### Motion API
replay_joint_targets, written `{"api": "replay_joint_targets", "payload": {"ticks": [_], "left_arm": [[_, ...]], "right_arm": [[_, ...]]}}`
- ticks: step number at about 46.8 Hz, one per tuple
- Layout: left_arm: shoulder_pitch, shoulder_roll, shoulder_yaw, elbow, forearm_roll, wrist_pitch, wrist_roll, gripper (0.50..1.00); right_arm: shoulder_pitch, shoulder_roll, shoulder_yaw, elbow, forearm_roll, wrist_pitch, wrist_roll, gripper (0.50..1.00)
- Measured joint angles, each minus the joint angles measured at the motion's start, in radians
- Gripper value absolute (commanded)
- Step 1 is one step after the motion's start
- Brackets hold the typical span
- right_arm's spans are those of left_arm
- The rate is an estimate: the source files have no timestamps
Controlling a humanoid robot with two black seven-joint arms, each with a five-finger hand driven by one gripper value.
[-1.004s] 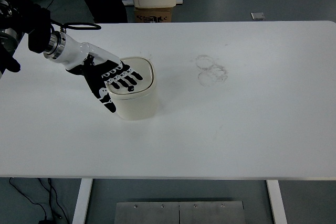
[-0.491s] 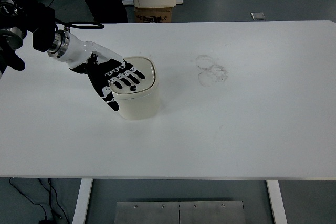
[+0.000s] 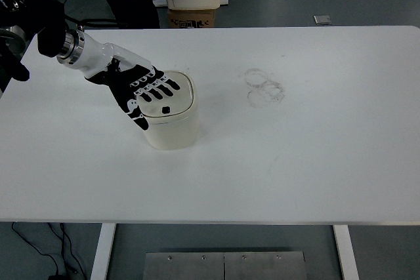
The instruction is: Open trash bin
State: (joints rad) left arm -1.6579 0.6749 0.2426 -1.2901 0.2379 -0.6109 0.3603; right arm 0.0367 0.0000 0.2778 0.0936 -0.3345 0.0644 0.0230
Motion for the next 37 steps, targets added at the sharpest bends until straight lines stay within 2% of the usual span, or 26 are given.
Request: {"api": "replay_joint_targets", "payload": {"ticks": [20,37], "left_arm": [[0.019,-0.061,-0.001,0.008,0.000,0.000,0.000,1.000],[0.008,-0.069,0.000,0.006,-0.001,-0.001,0.001,1.000]], "right_arm": [[0.000,0.000,0.000,0.000,0.000,0.000,0.000,0.991],[0.000,0.000,0.000,0.000,0.000,0.000,0.000,0.991]]}}
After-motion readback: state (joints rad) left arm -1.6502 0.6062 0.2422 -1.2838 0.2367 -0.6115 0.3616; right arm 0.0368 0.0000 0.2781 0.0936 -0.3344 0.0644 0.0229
